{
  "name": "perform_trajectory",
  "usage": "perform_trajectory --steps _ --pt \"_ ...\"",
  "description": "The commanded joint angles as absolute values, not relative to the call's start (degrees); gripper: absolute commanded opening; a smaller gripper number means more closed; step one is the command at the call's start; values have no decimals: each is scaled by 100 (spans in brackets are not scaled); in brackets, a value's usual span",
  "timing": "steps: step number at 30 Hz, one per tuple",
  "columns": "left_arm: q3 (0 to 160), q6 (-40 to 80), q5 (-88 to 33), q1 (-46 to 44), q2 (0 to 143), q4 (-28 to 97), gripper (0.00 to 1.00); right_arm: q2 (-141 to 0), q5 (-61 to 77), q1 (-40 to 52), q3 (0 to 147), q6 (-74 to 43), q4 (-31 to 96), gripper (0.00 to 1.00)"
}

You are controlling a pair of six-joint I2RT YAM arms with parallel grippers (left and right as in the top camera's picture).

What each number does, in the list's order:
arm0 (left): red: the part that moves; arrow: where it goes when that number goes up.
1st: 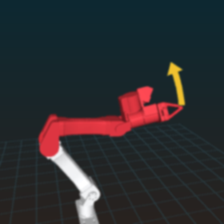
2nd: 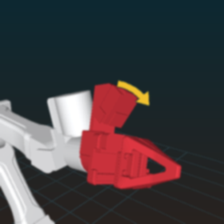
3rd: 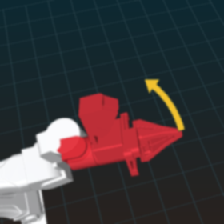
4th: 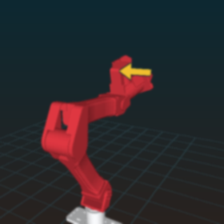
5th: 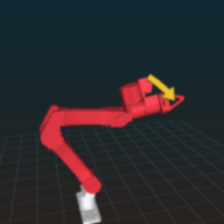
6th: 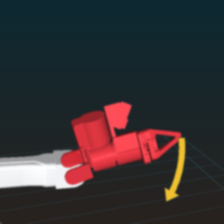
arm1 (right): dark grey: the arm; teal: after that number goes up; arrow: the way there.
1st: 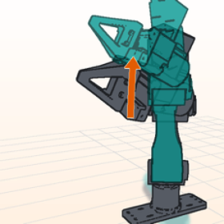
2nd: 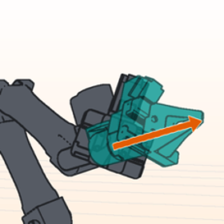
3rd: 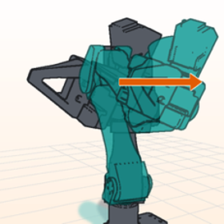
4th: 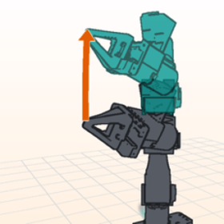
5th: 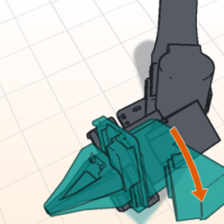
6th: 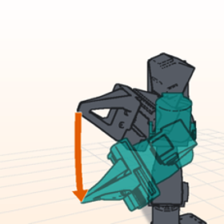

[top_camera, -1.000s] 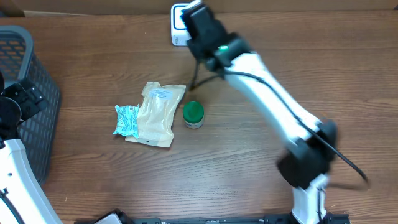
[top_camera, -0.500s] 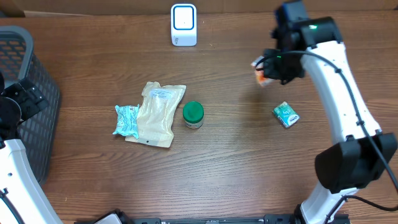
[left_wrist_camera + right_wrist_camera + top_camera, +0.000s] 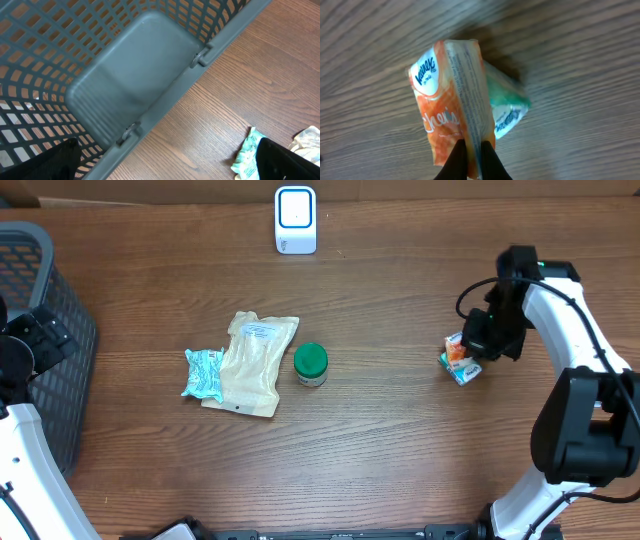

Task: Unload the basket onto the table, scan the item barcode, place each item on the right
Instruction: 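Carry the orange pack right and place it by the teal pack, then move the right gripper left over the green-lidded jar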

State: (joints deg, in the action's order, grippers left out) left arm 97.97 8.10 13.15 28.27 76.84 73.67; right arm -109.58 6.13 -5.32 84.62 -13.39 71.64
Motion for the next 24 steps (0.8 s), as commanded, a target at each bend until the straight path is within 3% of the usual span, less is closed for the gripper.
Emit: perform_trajectory --steps 1,4,15,16,18,24 --pt "9848 729 1389 2847 7688 7352 100 -10940 698 -620 8447 -1372 7161 43" --pt "9848 729 1389 2847 7688 7352 99 -10936 701 -624 8510 -1374 7275 68" --pt "9848 729 1389 2847 7688 7349 100 -10801 1216 -156 9974 -1374 8044 75" --pt "9848 729 1389 2847 7688 7352 100 -10801 1210 -21 10036 -1372 8023 79" --pt "9848 729 1389 2847 7688 7349 100 -10801 1210 355 10075 -1372 7848 100" --pt "9848 729 1389 2847 7688 7349 100 -10803 902 1619 10073 -1352 7057 100"
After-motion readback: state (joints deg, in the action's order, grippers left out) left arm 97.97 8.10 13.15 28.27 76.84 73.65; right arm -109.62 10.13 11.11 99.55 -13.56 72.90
